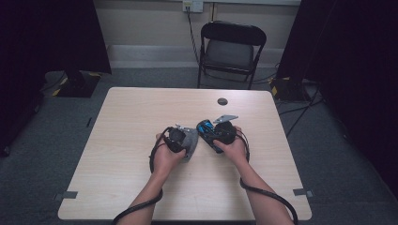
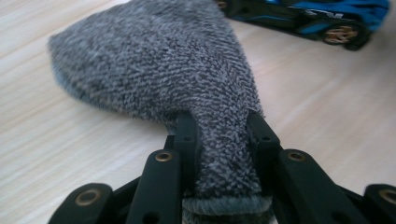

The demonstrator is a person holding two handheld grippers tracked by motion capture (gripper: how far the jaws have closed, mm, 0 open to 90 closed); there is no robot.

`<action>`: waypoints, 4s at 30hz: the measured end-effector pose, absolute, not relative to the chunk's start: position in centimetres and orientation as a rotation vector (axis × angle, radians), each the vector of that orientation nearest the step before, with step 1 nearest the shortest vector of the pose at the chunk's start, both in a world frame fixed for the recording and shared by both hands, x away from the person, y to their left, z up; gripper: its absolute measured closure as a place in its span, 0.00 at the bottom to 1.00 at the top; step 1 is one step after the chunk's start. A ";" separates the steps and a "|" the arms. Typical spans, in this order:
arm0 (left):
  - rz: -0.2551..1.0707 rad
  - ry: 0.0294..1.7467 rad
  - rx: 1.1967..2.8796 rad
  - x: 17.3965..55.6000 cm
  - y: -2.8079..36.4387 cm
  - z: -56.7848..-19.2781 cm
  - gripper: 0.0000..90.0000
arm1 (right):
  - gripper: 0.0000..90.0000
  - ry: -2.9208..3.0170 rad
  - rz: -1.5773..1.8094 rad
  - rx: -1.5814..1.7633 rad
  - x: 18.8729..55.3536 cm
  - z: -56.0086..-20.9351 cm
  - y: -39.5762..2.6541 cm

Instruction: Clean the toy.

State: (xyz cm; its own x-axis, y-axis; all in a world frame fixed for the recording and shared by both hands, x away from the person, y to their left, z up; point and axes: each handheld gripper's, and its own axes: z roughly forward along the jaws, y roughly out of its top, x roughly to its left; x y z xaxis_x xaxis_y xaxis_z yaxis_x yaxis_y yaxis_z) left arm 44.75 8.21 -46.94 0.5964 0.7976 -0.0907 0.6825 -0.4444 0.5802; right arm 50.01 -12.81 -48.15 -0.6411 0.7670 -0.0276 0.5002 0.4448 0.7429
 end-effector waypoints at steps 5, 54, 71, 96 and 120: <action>0.255 1.130 2.235 43.9 7.3 -47.0 0.79 | 0.45 2.340 1.022 1.079 50.0 -48.1 -12.8; 0.053 0.853 2.277 38.8 4.3 -46.8 0.79 | 0.45 2.341 0.991 1.090 50.0 -48.0 -12.5; 0.030 0.829 2.268 37.9 6.2 -45.3 0.79 | 0.45 2.342 0.993 1.091 50.0 -48.0 -12.5; 0.302 1.208 2.040 45.1 13.1 -43.8 0.79 | 0.45 2.326 1.018 1.092 49.9 -48.2 -12.7; 0.221 1.211 2.215 46.1 8.4 -46.6 0.79 | 0.45 2.324 1.006 1.098 49.9 -48.2 -12.5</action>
State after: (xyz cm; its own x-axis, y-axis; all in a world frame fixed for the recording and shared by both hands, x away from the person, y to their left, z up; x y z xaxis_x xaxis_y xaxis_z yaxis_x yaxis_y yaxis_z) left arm 46.14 8.43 -46.57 0.5704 0.8104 -0.1342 0.7108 -0.4051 0.5750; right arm 49.90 -12.53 -48.15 -0.6230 0.7815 -0.0342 0.5098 0.4387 0.7400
